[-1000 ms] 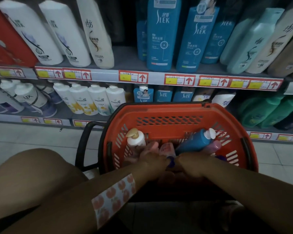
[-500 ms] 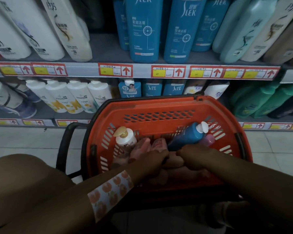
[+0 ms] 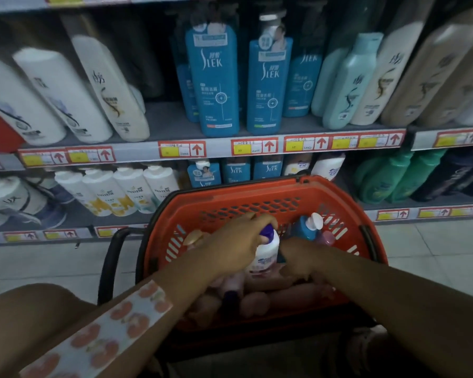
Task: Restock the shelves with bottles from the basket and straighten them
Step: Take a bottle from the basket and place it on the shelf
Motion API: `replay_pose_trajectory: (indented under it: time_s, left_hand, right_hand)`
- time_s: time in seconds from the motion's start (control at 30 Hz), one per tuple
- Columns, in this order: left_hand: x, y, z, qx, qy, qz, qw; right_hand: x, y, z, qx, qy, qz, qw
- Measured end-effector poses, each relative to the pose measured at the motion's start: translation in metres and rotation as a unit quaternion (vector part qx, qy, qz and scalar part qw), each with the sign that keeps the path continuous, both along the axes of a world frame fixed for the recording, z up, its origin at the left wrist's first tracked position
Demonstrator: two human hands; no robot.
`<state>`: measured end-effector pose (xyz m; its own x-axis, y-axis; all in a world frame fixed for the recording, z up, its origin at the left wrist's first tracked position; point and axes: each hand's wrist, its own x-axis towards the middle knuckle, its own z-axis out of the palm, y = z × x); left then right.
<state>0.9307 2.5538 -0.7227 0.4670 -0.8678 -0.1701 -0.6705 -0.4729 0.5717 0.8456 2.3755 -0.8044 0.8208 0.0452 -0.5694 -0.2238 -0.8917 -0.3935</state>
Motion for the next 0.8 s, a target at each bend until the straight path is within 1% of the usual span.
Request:
replay_pose_trajectory:
  time_s: [0.07,0.13,0.2,0.27,0.33,0.53,0.7,0.8]
  left_hand:
    - [-0.004,0.008,0.029,-0.028,0.001,-0.012,1.0]
    - [-0.007,0.017,0.052,-0.058,0.001,-0.017,0.998]
    - [-0.007,0.024,0.069,-0.092,0.003,-0.008,0.996]
    - [-0.004,0.03,0.077,-0.125,0.016,0.012,0.992]
    - [-0.003,0.034,0.081,-0.143,0.033,0.031,0.989]
    - [0.001,0.04,0.084,-0.183,0.072,0.087,0.977]
    - [0.005,0.04,0.084,-0.266,0.131,0.136,0.945]
    - [0.006,0.039,0.084,-0.292,0.156,0.143,0.933]
  right_hand:
    - [0.001,0.003,0.009,0.057,-0.026,-0.046,0.997]
    - [0.001,0.011,0.019,0.126,-0.043,-0.097,0.986]
    - [0.0,0.021,0.029,0.215,-0.065,-0.148,0.963]
    - [-0.002,0.034,0.04,0.302,-0.094,-0.189,0.93]
    - [-0.004,0.045,0.048,0.349,-0.104,-0.202,0.909]
    - [-0.013,0.059,0.065,0.372,-0.082,-0.211,0.9]
    - [-0.016,0.059,0.079,0.355,-0.093,-0.21,0.906]
    - [-0.021,0.055,0.084,0.365,-0.087,-0.227,0.899]
